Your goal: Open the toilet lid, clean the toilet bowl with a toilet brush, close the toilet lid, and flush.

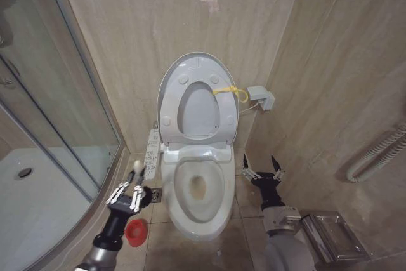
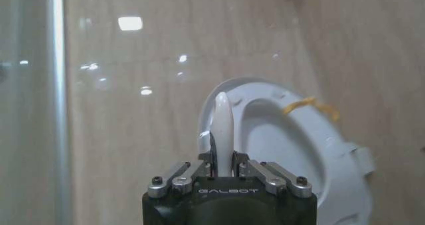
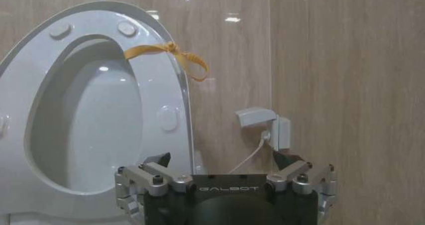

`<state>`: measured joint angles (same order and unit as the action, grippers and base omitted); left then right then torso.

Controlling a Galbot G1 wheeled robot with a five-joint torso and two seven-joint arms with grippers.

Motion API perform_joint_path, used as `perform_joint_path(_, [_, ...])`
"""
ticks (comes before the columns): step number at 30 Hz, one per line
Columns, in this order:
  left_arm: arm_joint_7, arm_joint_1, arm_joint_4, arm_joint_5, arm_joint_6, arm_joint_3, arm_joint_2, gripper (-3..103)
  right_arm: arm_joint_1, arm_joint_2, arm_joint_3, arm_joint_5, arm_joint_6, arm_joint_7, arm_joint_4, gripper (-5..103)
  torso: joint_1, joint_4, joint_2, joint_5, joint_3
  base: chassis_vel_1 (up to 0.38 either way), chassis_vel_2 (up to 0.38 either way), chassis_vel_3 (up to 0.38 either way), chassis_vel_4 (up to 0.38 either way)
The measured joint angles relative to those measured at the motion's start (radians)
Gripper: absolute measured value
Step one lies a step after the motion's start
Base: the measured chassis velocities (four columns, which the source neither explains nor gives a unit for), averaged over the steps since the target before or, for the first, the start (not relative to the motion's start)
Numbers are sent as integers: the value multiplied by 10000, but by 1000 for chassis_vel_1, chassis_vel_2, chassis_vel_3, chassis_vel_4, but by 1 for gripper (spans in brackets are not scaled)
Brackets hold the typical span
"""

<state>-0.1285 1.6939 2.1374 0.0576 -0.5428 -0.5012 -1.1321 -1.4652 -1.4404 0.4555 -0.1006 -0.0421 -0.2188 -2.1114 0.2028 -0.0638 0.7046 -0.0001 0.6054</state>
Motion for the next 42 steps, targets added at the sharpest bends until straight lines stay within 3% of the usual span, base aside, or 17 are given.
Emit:
perform_joint_path(13, [-484,-1048,-2228,488,-1066,5,-128,19,0,0,0,0,0,0,0,100,2,-2,-1,0,0,0,0,0,0])
perform_joint_path(23, [-1002,-2223,-5088,844,-1843,689,-353,19,0,0,0,0,0,0,0,100,2,-2,-1,0,1,0,0,0,0])
perform_joint_path(29, [-902,-2960,-6655,1142,-2341,1076,-359,19,0,0,0,0,0,0,0,100,2,-3,-1,1,1,0,0,0,0])
perform_joint_path(42, [-424,-4026,-8696,1512,-2729,1709,-446,19,0,0,0,0,0,0,0,100,2,-2,-1,1,1,0,0,0,0])
